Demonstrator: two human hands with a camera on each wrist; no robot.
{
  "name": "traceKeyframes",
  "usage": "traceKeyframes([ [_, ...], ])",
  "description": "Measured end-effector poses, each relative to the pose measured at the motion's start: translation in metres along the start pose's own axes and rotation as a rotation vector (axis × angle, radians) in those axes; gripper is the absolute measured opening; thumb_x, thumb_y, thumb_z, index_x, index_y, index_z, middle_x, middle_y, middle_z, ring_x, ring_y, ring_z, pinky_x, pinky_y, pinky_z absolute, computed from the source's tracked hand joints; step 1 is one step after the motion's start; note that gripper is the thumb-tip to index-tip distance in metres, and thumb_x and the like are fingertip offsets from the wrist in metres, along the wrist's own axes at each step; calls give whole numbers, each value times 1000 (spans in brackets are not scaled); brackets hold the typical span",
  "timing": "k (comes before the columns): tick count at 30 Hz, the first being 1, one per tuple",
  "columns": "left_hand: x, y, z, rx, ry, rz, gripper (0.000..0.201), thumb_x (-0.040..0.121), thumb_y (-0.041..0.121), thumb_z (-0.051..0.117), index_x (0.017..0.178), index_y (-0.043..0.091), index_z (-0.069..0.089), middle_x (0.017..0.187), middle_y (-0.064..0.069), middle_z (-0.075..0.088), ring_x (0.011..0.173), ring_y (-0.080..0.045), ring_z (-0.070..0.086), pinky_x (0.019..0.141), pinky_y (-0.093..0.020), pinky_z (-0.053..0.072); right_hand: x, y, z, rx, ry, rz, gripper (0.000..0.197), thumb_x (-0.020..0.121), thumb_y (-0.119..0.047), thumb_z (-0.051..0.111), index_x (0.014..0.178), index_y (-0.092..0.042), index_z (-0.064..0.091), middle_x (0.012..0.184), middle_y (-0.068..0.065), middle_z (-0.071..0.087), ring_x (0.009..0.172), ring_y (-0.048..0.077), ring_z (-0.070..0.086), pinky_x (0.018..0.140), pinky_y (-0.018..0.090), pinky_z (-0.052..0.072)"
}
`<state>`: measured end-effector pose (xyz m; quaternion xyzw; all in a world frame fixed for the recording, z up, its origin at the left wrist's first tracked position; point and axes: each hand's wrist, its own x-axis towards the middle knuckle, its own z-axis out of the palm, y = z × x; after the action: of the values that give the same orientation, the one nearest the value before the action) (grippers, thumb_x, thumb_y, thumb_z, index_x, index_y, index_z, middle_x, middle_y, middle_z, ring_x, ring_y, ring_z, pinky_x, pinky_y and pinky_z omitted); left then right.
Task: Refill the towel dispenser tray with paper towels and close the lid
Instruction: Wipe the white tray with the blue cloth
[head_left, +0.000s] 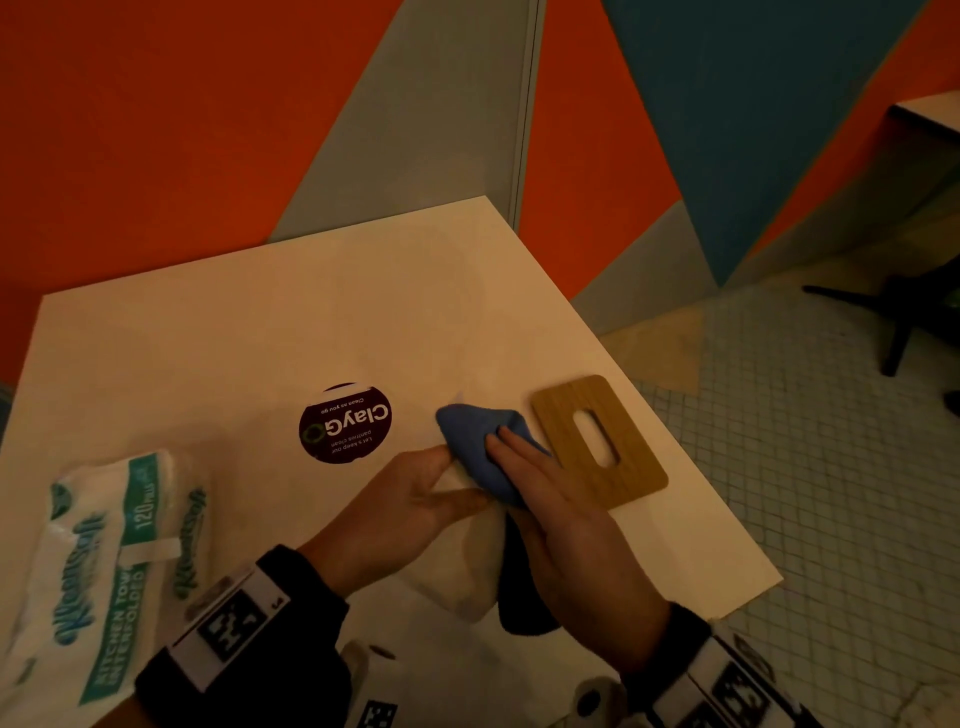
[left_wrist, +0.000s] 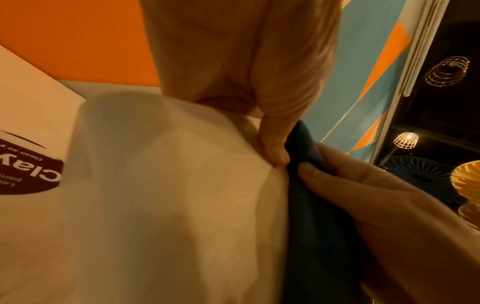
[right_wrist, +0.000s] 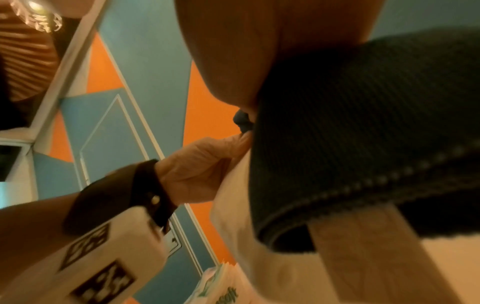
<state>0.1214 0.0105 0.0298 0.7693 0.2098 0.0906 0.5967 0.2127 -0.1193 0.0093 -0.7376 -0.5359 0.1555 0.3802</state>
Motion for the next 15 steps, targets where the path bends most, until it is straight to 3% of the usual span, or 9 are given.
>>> traceKeyframes([
  [3, -4, -3, -2, -21, 68, 1, 32, 82, 9, 59, 93, 39, 57, 100, 19, 63, 95, 0, 60, 81, -10, 46, 9, 5, -1, -4, 3, -56, 50, 87, -28, 32, 136, -24, 31, 141, 3, 40, 129, 7, 32, 99, -7, 9],
  [6, -11, -7, -8, -127, 135, -30, 32, 81, 4, 59, 87, 35, 61, 80, 17, 73, 82, 1, 65, 72, -13, 52, -5, 15, -5, -59, -36, -136, 39, 92, -30, 34, 130, -23, 40, 139, 5, 42, 129, 6, 28, 101, -5, 5],
  [8, -17, -10, -13, -190, 142, -55, 32, 81, 0, 58, 82, 32, 62, 75, 24, 72, 74, 4, 66, 62, -9, 51, -24, 27, -11, -20, -49, -137, 38, 94, -43, 28, 130, -38, 39, 145, -12, 37, 133, -6, 22, 104, -1, 9],
  [10, -21, -13, -15, -184, 118, -59, 30, 81, 1, 58, 84, 30, 64, 78, 24, 73, 77, 1, 67, 64, -9, 51, -37, 34, -17, 17, -61, -121, 40, 92, -45, 30, 131, -53, 28, 144, -38, 20, 132, -16, 18, 104, 0, 12],
  [11, -22, -14, -14, -170, 104, -54, 28, 81, 2, 58, 86, 29, 64, 81, 23, 73, 81, -1, 67, 67, -11, 51, -38, 33, -16, 19, -57, -128, 40, 92, -45, 30, 131, -55, 27, 143, -41, 17, 131, -16, 18, 104, 0, 13],
  [13, -22, -13, -10, -157, 72, -36, 26, 78, 5, 61, 89, 29, 64, 84, 25, 72, 86, 0, 66, 72, -11, 51, -31, 25, -11, -1, -19, -163, 36, 96, -43, 26, 131, -45, 36, 145, -27, 30, 133, -10, 20, 106, 2, 13],
  [15, -22, -9, -4, -143, 26, -6, 28, 75, 8, 60, 90, 32, 62, 81, 32, 70, 86, 7, 64, 73, -6, 48, -16, 17, -1, -65, 6, -217, 34, 96, -25, 38, 130, -28, 41, 143, -12, 33, 133, 2, 24, 108, 5, 10],
])
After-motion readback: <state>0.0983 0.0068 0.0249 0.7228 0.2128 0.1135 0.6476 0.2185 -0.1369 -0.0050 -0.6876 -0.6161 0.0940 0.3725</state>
